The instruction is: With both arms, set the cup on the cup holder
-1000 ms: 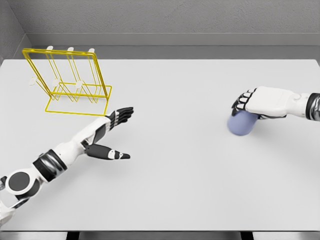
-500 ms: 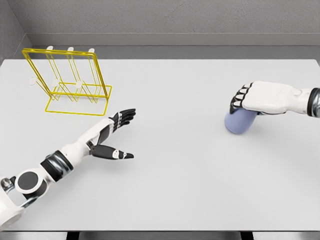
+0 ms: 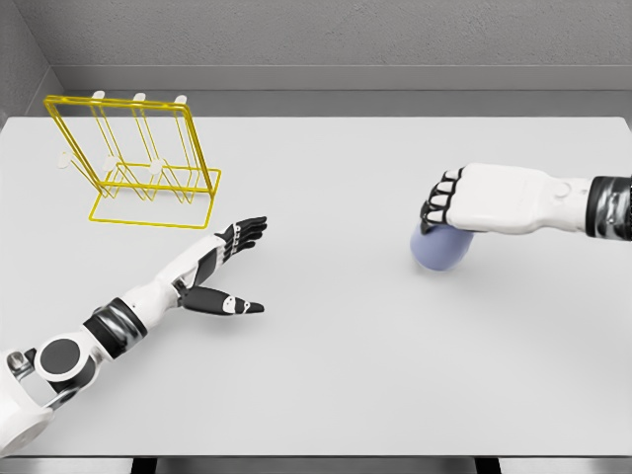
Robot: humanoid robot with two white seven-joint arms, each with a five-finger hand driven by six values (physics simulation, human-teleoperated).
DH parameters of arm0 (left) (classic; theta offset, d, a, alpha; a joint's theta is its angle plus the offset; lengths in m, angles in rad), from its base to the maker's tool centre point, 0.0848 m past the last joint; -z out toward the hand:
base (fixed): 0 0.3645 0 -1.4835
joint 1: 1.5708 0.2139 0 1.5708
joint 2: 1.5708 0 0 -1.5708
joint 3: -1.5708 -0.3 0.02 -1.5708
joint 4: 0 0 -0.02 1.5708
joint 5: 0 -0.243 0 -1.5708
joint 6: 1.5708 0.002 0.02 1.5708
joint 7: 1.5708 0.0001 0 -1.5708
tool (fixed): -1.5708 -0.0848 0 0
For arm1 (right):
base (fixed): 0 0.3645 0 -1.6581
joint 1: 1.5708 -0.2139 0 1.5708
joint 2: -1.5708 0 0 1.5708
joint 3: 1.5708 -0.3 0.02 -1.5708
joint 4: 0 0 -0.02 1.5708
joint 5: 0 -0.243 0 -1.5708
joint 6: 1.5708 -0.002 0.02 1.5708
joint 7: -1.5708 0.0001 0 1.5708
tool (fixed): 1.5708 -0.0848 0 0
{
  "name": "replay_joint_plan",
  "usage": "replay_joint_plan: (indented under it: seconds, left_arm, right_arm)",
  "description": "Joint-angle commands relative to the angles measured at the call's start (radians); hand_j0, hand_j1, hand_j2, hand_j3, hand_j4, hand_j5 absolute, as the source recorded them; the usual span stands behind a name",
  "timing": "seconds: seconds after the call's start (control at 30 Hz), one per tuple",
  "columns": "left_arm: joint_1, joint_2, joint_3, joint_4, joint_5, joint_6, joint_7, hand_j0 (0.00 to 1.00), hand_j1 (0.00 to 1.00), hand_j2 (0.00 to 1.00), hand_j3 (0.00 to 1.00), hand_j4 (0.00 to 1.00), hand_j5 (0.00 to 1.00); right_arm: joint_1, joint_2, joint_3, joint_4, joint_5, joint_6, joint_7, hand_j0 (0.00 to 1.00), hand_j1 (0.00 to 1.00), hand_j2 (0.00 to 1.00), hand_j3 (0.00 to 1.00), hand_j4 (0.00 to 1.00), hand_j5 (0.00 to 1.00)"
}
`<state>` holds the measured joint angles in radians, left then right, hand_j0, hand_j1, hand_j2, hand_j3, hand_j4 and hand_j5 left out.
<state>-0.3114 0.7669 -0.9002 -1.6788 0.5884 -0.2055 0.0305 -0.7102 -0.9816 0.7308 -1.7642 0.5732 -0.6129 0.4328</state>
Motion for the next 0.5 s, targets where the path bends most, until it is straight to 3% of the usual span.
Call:
replay_joint_plan:
  seconds: [0.0,0.47]
  left_arm:
    - [0.000,-0.005,0.000,0.008,0.001,0.000,0.000,1.00,1.00,1.00,1.00,1.00,1.00]
    - [0.002,-0.011,0.000,0.017,0.001,0.000,0.000,1.00,1.00,1.00,1.00,1.00,1.00]
  right_arm:
    - [0.000,0.018,-0.001,-0.003,-0.006,0.002,0.001,0.60,0.60,0.60,0.60,0.60,0.60]
    - [-0.015,0.129,0.010,-0.003,-0.010,0.002,0.009,0.60,0.60,0.60,0.60,0.60,0.60]
